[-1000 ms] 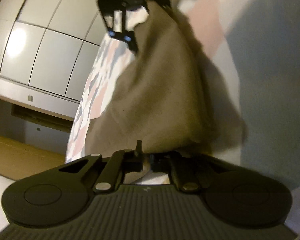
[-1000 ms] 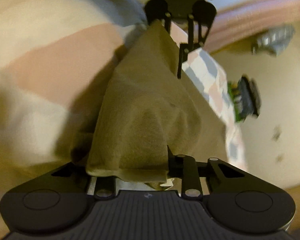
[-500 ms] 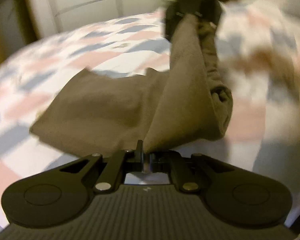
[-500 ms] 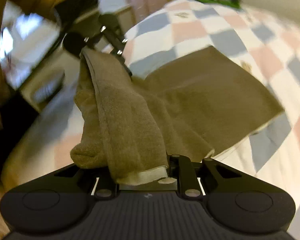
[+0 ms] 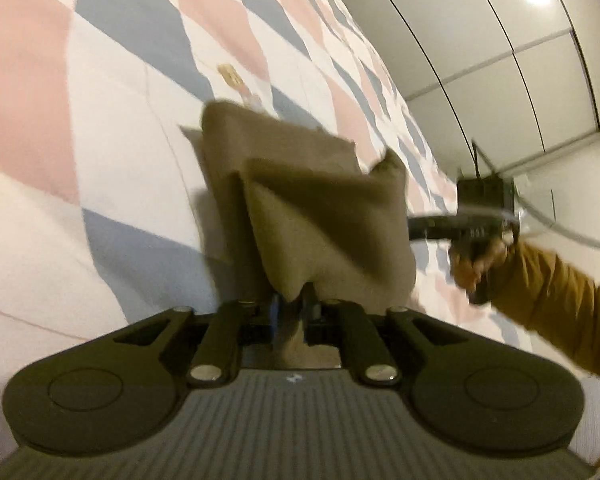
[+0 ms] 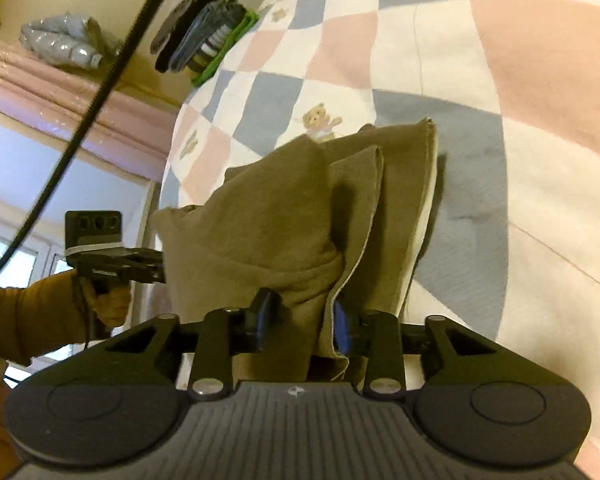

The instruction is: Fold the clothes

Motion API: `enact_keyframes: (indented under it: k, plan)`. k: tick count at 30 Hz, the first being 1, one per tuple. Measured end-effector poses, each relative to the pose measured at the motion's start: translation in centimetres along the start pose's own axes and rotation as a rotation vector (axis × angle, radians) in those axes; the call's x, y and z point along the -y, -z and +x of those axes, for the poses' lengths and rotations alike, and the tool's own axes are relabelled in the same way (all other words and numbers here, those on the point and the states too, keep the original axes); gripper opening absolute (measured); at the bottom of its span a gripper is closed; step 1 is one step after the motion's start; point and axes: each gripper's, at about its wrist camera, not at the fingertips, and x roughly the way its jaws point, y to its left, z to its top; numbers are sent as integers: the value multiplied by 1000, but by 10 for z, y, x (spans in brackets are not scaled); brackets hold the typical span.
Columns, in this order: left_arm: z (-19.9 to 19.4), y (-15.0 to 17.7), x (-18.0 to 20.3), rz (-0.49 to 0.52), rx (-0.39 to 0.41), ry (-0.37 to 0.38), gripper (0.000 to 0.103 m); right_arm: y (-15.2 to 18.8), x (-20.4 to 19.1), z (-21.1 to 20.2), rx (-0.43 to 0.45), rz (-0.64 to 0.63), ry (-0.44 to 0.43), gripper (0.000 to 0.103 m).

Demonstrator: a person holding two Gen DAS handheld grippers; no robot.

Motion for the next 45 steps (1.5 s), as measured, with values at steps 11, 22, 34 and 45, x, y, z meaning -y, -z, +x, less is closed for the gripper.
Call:
enact_keyframes:
  k: [11, 22, 34, 45]
  plan:
    - [-22, -13, 7, 24, 171, -18, 2, 1, 3, 2, 212, -16, 1, 16]
    - [-14, -43, -2, 31, 259, -94, 1, 4, 9, -13, 404, 63, 193, 6]
    - [16, -57, -32, -70, 186, -232, 5, -12, 29, 25, 389, 129, 334, 4]
    - [-3, -77, 37, 146, 236, -195, 4, -13, 20, 25, 353, 98, 385, 6]
